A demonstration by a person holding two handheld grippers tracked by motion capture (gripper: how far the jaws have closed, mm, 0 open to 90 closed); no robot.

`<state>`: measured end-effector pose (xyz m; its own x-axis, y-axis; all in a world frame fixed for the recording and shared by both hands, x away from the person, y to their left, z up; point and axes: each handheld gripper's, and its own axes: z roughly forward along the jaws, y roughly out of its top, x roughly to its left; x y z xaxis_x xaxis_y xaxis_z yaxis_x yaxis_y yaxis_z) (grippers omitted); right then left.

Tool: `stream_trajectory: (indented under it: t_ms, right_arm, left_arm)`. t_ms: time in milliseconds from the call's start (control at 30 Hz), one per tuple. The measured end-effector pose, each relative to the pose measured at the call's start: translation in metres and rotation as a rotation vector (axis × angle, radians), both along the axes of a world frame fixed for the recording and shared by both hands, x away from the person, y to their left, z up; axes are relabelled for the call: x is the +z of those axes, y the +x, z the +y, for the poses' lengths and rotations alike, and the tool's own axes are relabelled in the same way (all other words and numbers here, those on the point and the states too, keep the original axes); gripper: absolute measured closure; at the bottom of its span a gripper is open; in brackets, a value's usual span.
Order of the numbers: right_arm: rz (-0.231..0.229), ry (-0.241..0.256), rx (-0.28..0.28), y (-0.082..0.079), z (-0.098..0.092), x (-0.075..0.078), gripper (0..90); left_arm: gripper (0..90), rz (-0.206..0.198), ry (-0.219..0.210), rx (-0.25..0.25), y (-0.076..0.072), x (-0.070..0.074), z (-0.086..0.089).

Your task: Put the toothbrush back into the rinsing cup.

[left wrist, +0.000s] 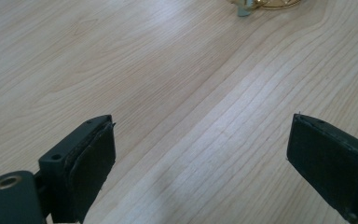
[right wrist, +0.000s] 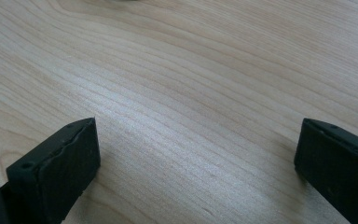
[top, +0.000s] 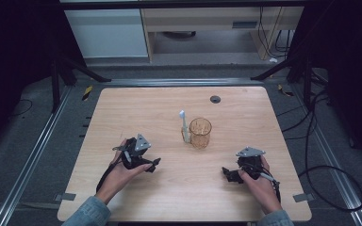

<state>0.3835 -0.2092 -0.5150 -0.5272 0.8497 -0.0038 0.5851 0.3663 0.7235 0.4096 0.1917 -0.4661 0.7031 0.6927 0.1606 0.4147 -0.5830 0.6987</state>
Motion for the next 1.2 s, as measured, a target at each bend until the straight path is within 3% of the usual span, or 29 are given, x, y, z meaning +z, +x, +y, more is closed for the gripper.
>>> stream_trajectory:
  t_ms: [433,533,600,733,767,900,933,1200]
  right_arm:
    - [0.0,0.0,0.0,0.0,0.0,0.0,0.4]
    - [0.0,0.0,0.0,0.0,0.0,0.0,0.4]
    - [0.0,0.0,0.0,0.0,0.0,0.0,0.4]
    - [0.0,0.0,0.0,0.0,0.0,0.0,0.4]
    - [0.0,0.0,0.0,0.0,0.0,0.0,0.4]
    - [0.0,-0.001,0.0,0.0,0.0,0.0,0.4]
    - [0.0,0.0,0.001,0.0,0.0,0.0,0.4]
    - [0.0,0.0,0.0,0.0,0.0,0.0,0.4]
  left_arm:
    - [7.3,0.006,0.01,0.054,0.002,0.004,0.029]
    - [7.2,0.039,0.002,0.09,0.008,0.001,0.041]
    - [7.1,0.093,0.001,0.127,0.016,-0.003,0.051]
    - [7.1,0.128,-0.009,0.176,0.026,-0.009,0.063]
    - [7.1,0.146,-0.03,0.201,0.033,-0.011,0.071]
    - [7.3,0.135,-0.004,0.242,0.042,-0.013,0.08]
    - [7.5,0.14,-0.025,0.259,0.048,-0.013,0.085]
    - [7.6,0.121,-0.049,0.31,0.064,-0.028,0.091]
